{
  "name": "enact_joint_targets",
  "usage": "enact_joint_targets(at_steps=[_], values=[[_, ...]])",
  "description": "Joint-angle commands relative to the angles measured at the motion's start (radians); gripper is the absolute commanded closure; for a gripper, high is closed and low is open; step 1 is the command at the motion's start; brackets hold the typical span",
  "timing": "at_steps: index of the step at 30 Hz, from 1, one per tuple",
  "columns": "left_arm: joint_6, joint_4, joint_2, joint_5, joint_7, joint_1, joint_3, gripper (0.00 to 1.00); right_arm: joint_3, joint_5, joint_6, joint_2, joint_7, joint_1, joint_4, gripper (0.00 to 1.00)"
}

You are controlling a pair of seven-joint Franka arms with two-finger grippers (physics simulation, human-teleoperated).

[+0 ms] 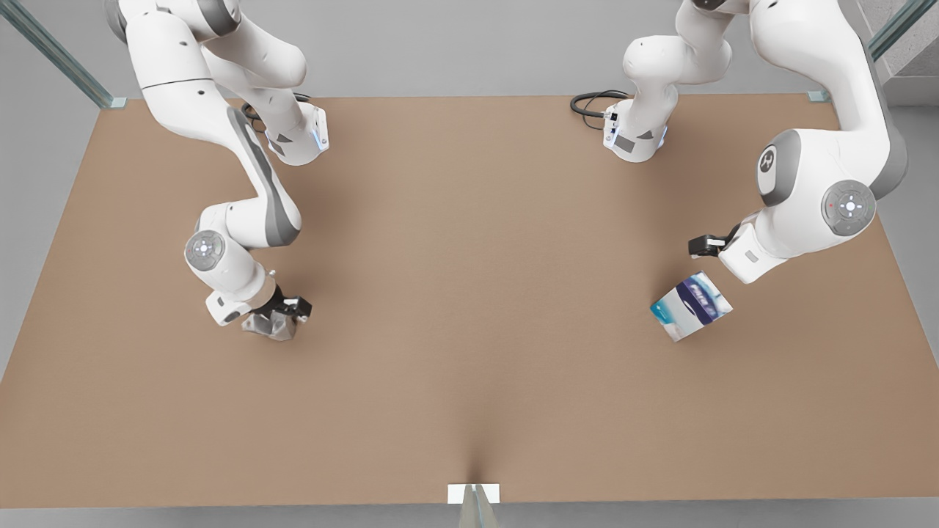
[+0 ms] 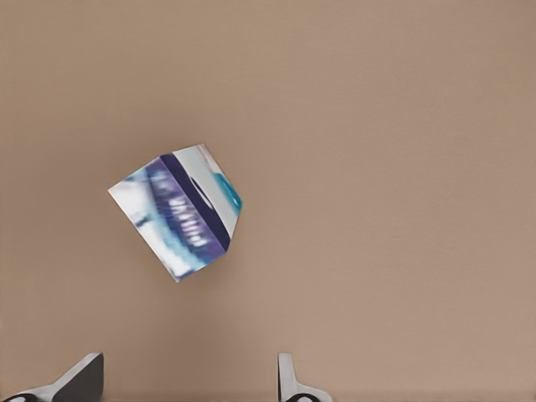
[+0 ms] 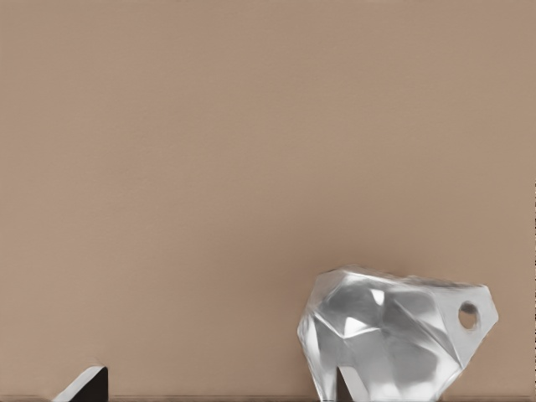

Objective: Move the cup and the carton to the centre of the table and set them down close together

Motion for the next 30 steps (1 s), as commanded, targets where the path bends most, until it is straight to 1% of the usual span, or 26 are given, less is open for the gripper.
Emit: enact_joint_targets(at_steps=[1, 6, 10, 11, 15, 21, 24, 26, 30], values=[[0.0, 0.0, 0.0, 0.0, 0.0, 0.0, 0.0, 0.0, 0.0, 0.0, -0.001, 0.001, 0.0, 0.0, -0.003, 0.0], [0.002, -0.003, 0.0, 0.0, 0.0, 0.0, 0.0, 0.0, -0.008, -0.071, 0.002, 0.038, -0.012, -0.001, -0.011, 0.0], [0.0, -0.003, 0.005, 0.0, 0.0, 0.0, 0.0, 0.0, -0.009, -0.071, 0.005, 0.071, -0.014, 0.0, -0.012, 0.0], [0.0, -0.003, 0.006, 0.0, 0.002, 0.002, 0.0, 0.0, -0.026, -0.074, 0.007, 0.076, -0.026, -0.001, -0.014, 0.0], [0.0, -0.003, 0.008, 0.0, 0.0, 0.0, 0.0, 0.0, -0.028, -0.074, 0.013, 0.117, -0.034, 0.0, -0.014, 0.0], [0.0, -0.003, 0.009, 0.0, 0.0, 0.002, 0.0, 0.0, -0.028, -0.074, 0.014, 0.137, -0.038, 0.003, -0.02, 0.0], [0.0, -0.003, 0.009, 0.0, 0.0, 0.002, 0.0, 0.0, -0.029, -0.083, 0.016, 0.179, -0.075, 0.003, -0.005, 0.0], [0.0, -0.003, 0.011, 0.0, 0.0, 0.002, 0.0, 0.0, -0.061, -0.095, 0.016, 0.202, -0.107, 0.036, 0.02, 0.0], [0.0, -0.003, 0.011, 0.0, 0.002, 0.002, 0.0, 0.0, -0.081, -0.086, 0.014, 0.209, -0.201, 0.037, 0.037, 0.0]])
